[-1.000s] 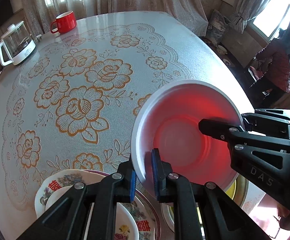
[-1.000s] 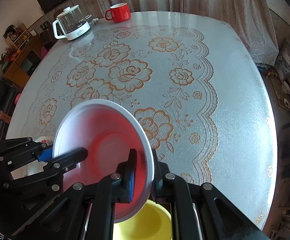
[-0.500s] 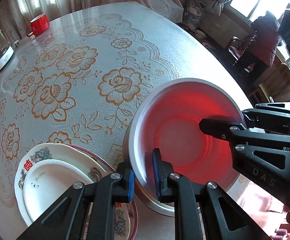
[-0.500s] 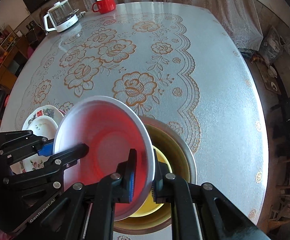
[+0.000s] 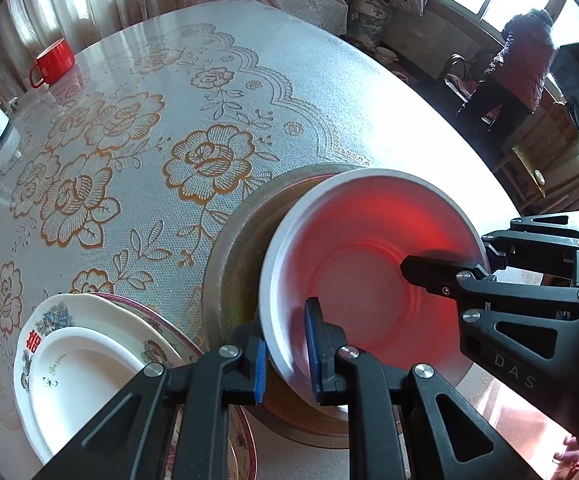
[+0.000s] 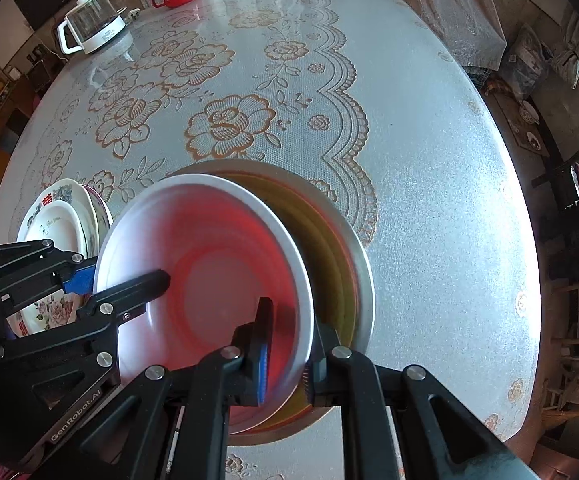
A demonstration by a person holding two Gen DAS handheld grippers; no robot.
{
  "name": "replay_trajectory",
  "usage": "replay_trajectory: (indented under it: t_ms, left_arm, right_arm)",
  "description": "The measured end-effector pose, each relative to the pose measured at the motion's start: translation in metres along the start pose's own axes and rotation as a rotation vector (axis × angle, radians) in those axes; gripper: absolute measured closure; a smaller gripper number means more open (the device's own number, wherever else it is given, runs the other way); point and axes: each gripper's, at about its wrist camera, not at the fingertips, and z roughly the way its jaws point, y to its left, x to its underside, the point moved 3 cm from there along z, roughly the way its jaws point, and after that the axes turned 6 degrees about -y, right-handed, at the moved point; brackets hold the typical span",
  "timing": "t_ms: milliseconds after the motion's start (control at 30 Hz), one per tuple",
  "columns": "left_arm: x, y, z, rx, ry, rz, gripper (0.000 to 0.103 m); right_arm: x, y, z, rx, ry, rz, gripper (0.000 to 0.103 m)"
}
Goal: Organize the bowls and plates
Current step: 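Lift the red bowl with both tools and carry it over the steel basin, then lower the red bowl into the yellow bowl and open both tools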
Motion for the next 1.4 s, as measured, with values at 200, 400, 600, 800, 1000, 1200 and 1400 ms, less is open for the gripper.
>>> replay_trajectory:
  t_ms: [200,400,600,800,1000,1200,1400]
  left_arm:
    - [0.001,-0.005,0.001,-0.025,-0.018,0.037,0.084]
    - [0.005,-0.007,0.0,-0.046,-0.019,0.058,0.08]
    - [0.013,-0.006,-0.003,-0.046,-0.019,0.056,0.062]
    - [0.012,-0.007,-0.009,-0.061,-0.034,0.043,0.062]
    - [0.008,-0.003,-0.021,-0.098,-0.066,0.036,0.042]
    - [0.006,0.009,-0.021,-0.132,-0.065,0.0,0.034]
    - [0.006,0.017,-0.019,-0.142,-0.061,-0.032,0.034]
  right_arm:
    - [0.001,0.001,0.0,-0.014,0.008,-0.015,0.091]
    - [0.003,0.002,0.002,-0.009,0.015,-0.029,0.09]
    - [0.009,0.001,0.0,-0.02,0.026,-0.023,0.089]
    - [0.009,-0.002,0.0,-0.016,0.005,-0.008,0.086]
    - [0.007,-0.001,-0.005,0.004,-0.011,-0.034,0.086]
    - [0.008,-0.013,-0.02,0.001,-0.037,0.002,0.082]
    - [0.016,-0.004,-0.007,-0.032,-0.015,0.006,0.082]
